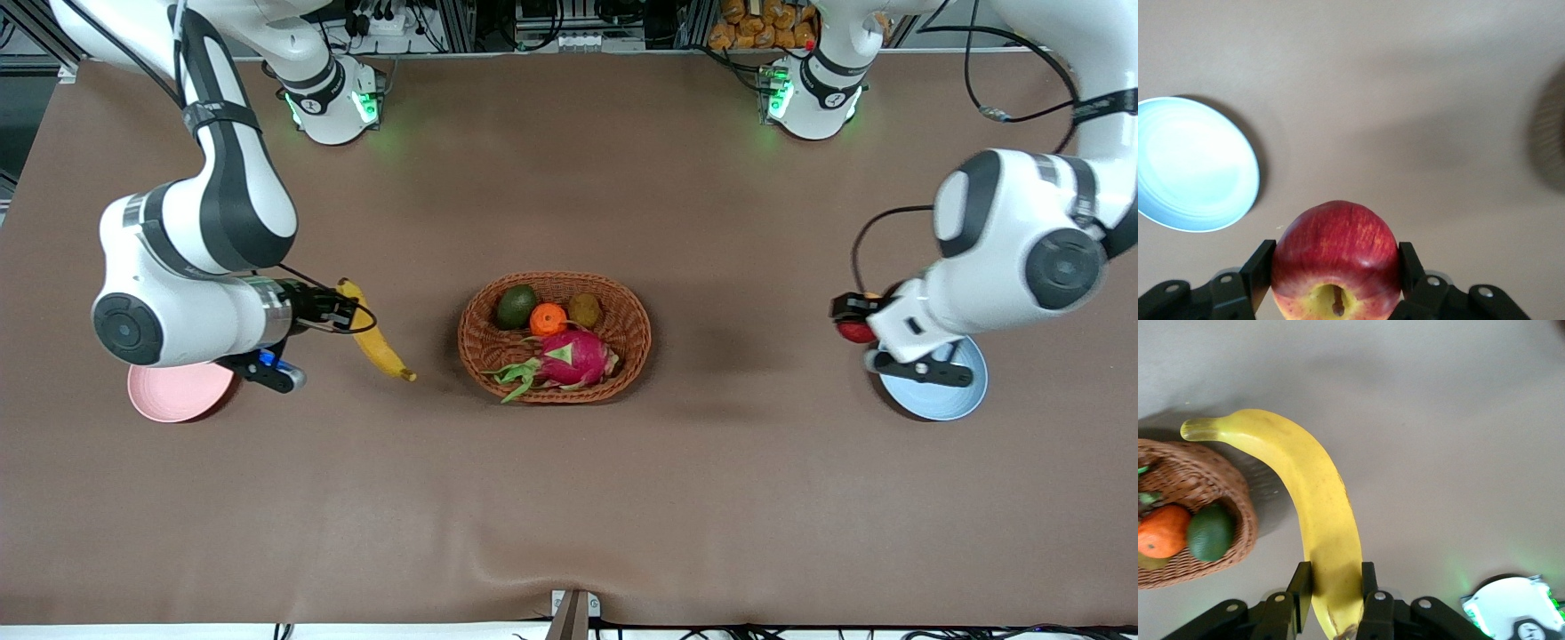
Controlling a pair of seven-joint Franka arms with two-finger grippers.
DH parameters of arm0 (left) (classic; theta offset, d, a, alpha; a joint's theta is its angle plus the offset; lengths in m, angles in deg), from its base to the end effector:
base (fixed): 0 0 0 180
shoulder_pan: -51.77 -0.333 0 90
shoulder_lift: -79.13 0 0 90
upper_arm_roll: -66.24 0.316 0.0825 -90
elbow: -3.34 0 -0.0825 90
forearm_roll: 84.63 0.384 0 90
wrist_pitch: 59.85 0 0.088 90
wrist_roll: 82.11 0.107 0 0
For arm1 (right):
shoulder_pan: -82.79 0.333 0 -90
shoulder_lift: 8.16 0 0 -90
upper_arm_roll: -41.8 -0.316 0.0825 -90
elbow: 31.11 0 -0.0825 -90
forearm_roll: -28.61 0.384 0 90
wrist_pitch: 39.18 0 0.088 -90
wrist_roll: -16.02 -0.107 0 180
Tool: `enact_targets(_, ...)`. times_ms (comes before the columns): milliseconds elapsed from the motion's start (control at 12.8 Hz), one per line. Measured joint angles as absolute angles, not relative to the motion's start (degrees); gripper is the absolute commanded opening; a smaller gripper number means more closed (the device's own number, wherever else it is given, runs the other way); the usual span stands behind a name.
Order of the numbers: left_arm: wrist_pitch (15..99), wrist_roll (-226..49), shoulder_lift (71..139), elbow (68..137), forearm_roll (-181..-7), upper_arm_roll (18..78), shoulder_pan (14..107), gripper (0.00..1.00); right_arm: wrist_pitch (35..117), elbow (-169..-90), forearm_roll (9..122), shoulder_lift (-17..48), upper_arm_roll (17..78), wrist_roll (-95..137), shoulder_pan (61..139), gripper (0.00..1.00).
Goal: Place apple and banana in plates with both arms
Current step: 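Lift the banana toward the pink plate while the left gripper carries the apple, then lower the banana onto the pink plate while the left gripper lowers the apple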
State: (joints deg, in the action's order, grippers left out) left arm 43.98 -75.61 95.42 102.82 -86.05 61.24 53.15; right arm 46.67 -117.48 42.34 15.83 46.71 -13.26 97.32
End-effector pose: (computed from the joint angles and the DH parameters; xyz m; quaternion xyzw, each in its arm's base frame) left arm 0.6098 -0.0665 0.3983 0.9886 -0.1069 -0.1035 0.0241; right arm 0.6145 0.1385 0.4010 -0.9552 0.1826 0.2317 0.0250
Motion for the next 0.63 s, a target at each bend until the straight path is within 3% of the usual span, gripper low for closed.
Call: enact_targets(626, 64.0, -61.1, 98.1, 113.3, -83.5, 61.4, 42.9, 0.00, 46.7, -126.4, 32.1, 11.4, 47.3, 8.8, 82.7, 0.00)
